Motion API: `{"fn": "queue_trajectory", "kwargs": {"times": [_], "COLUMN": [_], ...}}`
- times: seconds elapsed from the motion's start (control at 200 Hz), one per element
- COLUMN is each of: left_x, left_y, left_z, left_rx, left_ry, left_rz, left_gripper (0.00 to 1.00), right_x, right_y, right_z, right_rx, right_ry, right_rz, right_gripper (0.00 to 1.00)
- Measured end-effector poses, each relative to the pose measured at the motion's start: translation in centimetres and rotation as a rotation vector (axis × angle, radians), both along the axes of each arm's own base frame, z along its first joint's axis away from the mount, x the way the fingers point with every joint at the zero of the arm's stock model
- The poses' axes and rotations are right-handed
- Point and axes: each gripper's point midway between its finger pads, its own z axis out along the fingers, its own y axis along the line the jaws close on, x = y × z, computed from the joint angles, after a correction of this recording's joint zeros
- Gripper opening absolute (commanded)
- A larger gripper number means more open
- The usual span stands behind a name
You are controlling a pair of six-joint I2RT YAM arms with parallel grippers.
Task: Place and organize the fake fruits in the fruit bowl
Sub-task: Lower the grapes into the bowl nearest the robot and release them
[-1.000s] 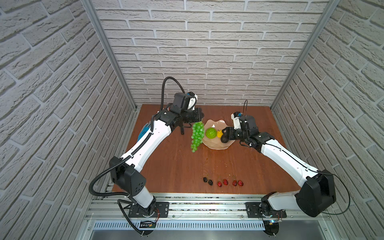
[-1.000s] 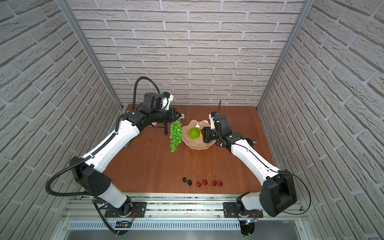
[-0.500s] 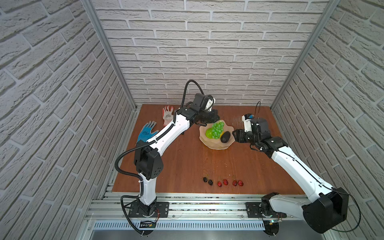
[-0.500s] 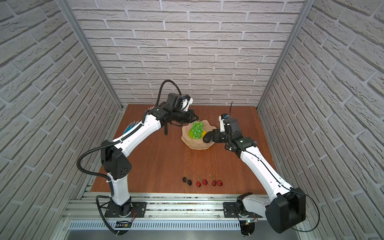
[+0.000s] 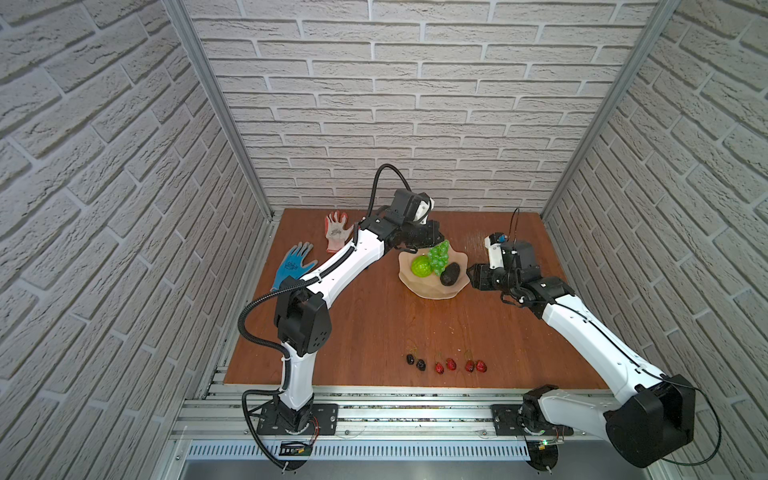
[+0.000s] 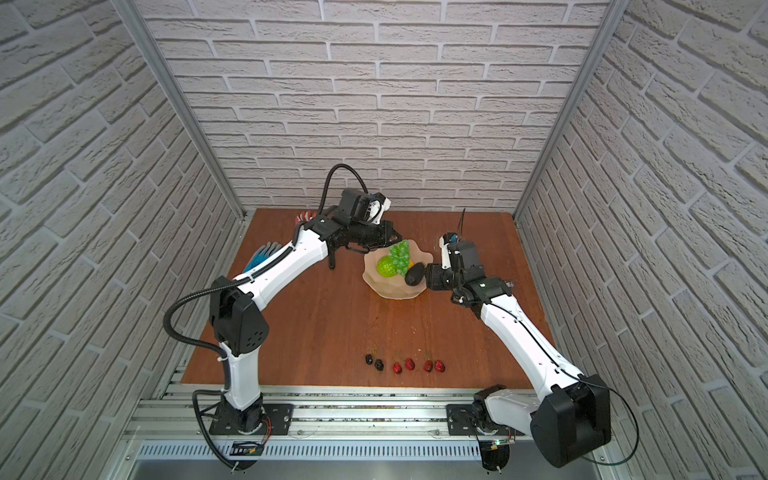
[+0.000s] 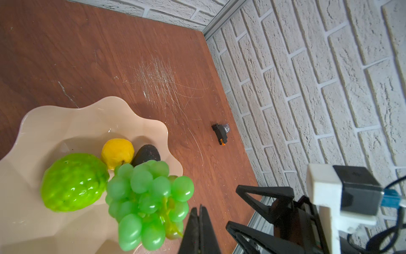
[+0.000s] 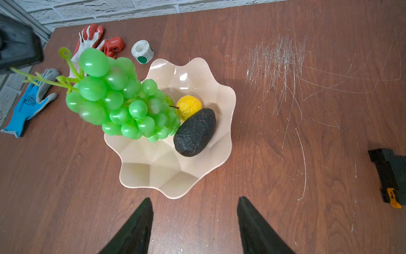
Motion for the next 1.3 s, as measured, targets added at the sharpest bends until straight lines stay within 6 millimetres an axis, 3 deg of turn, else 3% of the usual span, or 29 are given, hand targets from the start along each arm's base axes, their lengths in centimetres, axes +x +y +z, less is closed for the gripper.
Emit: {"fn": "queue_trajectory", "kwargs": {"times": [0.36, 0.595, 0.835, 1.095, 1.3], "left_x": [-0.6, -0.8, -0.3, 1.6, 2.5], "left_y": [-1.0, -0.8, 0.7, 3.3, 4.6], "left_z": [-0.7, -3.1, -6.1, -7.9, -8.1], "left_rx": [-0.022, -0.004, 0.028, 0.042, 0.051], "left_ry": [0.035, 0.076, 0.123, 0.147, 0.136], "left_rz": [-0.024, -0.017, 0.011, 0.068, 0.085], "left_gripper": [0.00, 0.00, 0.00, 0.00, 0.00], "right_x": [-0.1, -0.2, 0.0, 0.2, 0.8], "right_y": [-0.1, -0.1, 0.1, 0.4, 1.0], "right_z": [-0.4, -0.9, -1.4, -2.6, -3.4], "right_rx": [-0.002, -0.002, 0.000, 0.004, 0.018], "right_ry": [0.008, 0.014, 0.028, 0.063, 0.088], "right_rz": [-0.002, 0.000, 0.004, 0.015, 0.027], "right_gripper": [0.63, 0.63, 0.63, 0.63, 0.62]}}
